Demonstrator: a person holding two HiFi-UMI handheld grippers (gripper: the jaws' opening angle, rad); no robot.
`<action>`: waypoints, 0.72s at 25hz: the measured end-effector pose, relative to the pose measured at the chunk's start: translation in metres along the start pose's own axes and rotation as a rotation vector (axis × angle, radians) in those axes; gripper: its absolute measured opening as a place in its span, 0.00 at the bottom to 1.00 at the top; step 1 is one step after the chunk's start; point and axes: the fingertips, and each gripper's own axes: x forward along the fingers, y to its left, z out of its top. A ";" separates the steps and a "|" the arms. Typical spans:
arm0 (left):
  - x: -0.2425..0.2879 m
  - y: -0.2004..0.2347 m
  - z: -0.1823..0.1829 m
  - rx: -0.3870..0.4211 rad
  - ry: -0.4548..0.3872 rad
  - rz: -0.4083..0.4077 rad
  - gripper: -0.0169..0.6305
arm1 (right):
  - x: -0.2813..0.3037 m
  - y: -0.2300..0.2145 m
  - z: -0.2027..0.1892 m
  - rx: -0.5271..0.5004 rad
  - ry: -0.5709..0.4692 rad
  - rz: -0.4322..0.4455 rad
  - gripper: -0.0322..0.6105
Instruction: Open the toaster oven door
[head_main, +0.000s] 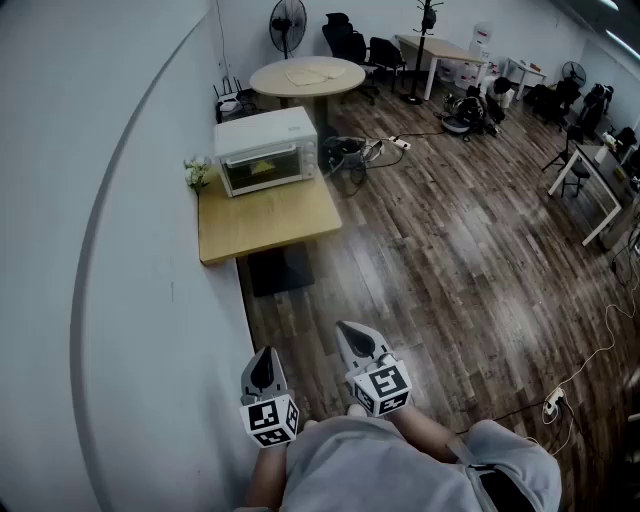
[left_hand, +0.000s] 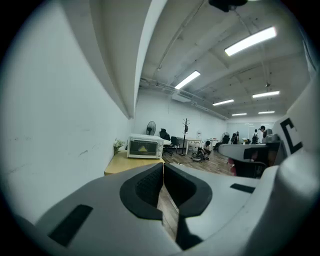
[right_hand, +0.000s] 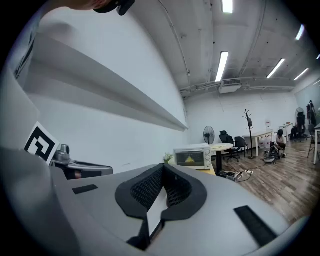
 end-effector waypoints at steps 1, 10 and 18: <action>-0.001 -0.002 -0.001 0.000 0.003 0.001 0.03 | -0.002 0.000 -0.001 0.001 0.002 0.002 0.05; 0.001 -0.019 -0.007 0.007 0.019 0.018 0.03 | -0.011 -0.014 -0.003 -0.017 0.003 0.017 0.05; 0.008 -0.040 -0.011 0.002 0.017 0.033 0.03 | -0.017 -0.038 -0.006 -0.034 0.003 0.022 0.05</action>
